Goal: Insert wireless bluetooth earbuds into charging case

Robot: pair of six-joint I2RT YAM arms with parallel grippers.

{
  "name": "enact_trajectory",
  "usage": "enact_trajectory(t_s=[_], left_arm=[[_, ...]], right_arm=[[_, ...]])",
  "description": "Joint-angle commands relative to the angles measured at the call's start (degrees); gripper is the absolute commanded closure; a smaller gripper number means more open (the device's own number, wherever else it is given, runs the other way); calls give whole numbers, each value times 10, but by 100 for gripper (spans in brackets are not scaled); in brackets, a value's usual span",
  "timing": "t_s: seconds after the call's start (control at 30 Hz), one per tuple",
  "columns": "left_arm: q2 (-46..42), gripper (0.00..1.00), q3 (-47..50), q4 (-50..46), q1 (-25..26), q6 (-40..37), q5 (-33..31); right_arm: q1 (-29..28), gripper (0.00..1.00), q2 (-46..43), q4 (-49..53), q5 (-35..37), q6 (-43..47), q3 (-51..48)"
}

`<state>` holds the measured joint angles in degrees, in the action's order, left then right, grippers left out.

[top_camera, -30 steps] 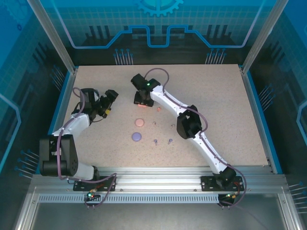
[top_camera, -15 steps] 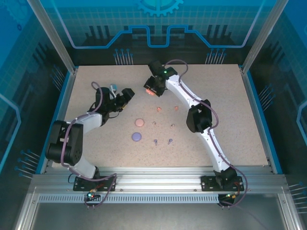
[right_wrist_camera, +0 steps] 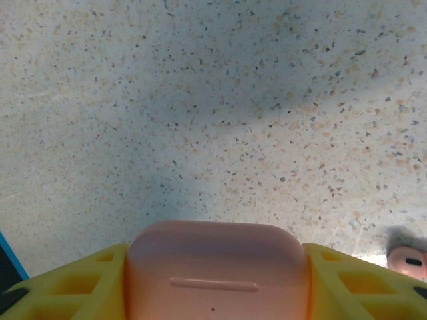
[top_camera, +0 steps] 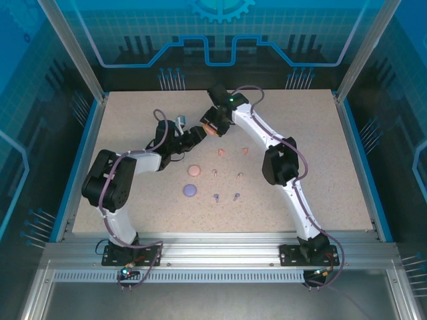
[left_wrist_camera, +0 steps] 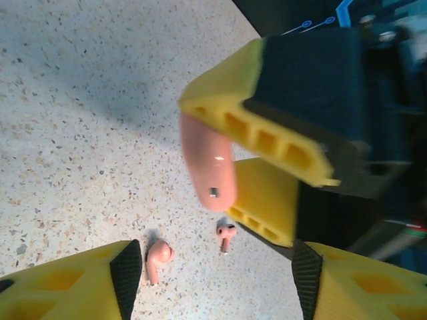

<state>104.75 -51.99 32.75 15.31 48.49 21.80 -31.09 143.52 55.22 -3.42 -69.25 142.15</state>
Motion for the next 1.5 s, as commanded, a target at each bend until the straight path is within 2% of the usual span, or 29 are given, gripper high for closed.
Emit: enact_trajectory(t_s=[0.0, 0.4, 0.87, 1.2, 1.47], left_arm=[[13, 38, -16, 38, 7, -9, -22], [49, 44, -24, 115, 17, 28, -48], [59, 46, -22, 155, 26, 49, -80], [79, 61, -27, 177, 26, 69, -102], [88, 77, -28, 189, 26, 83, -116]], right_arm=[[0, 60, -35, 2, 4, -9, -9], [-15, 60, -46, -2, 8, -14, -16], [-26, 61, -43, 1, 9, -17, -18], [-31, 61, -45, 6, 11, -15, -21], [-32, 61, -46, 3, 12, -17, -28]])
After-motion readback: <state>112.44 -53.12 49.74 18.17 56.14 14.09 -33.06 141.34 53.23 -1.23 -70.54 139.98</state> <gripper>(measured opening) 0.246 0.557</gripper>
